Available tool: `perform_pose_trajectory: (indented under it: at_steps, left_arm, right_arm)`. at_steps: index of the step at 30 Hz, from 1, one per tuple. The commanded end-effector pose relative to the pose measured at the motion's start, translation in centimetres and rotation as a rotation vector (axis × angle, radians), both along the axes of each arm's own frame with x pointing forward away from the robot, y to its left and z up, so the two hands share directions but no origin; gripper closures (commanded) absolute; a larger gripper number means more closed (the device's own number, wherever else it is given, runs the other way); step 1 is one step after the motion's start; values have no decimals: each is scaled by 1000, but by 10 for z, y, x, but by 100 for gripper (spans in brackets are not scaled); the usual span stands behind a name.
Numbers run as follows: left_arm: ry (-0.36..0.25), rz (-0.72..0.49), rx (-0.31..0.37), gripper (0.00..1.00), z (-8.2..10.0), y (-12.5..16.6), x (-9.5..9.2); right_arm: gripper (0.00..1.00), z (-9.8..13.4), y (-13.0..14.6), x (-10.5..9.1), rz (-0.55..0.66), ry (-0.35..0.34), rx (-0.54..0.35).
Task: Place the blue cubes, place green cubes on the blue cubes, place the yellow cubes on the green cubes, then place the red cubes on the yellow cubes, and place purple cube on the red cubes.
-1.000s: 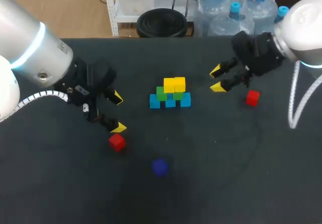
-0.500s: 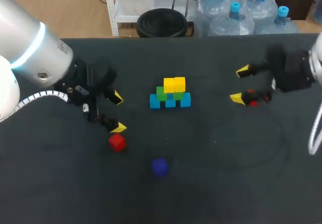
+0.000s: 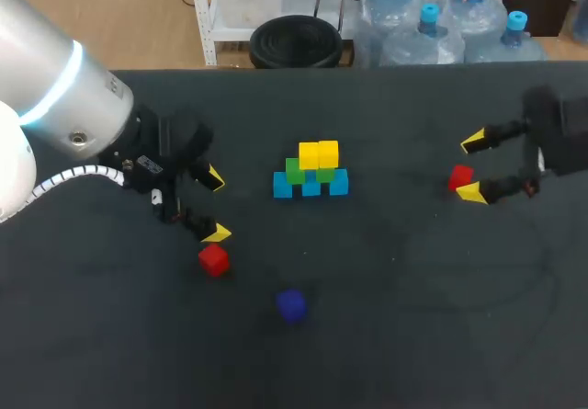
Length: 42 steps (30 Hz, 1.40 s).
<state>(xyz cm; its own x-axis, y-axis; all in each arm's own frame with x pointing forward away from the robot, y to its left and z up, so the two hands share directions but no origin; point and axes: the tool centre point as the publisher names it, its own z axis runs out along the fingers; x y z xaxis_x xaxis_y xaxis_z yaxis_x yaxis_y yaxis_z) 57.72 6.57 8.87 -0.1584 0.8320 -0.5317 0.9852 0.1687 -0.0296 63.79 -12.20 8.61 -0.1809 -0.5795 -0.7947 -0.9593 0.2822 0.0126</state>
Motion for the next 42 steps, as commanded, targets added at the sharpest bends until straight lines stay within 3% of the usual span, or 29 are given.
perform_pose_trajectory:
  at_steps: [1, 9, 16, 18, 23, 29, 35, 42]
  left_arm:
    - [0, -5, -5, 0, -1, 1, 1]
    - [0, -5, -5, 0, -1, 1, 1]
    - [-81, 89, 14, 0, 8, 39, 4]
    - [-94, 140, 60, 0, 8, 47, 8]
    - [-108, 314, 80, 0, 6, 65, 22]
    - [-139, 378, 73, 0, -2, 74, 44]
    - [-160, 364, 65, 0, -8, 84, 69]
    - [-140, 341, 94, 0, -17, 107, 103]
  right_arm:
    - [0, 3, -3, 1, 4, 5, -1]
    - [0, 3, -3, 1, 4, 5, -1]
    - [0, 3, -3, 1, 4, 5, -1]
    - [0, 3, -3, 1, 4, 5, -1]
    - [0, 3, -3, 1, 4, 5, -1]
    - [0, 3, -3, 1, 4, 5, -1]
    - [0, 3, -3, 1, 4, 5, -1]
    - [0, 3, -3, 1, 4, 5, -1]
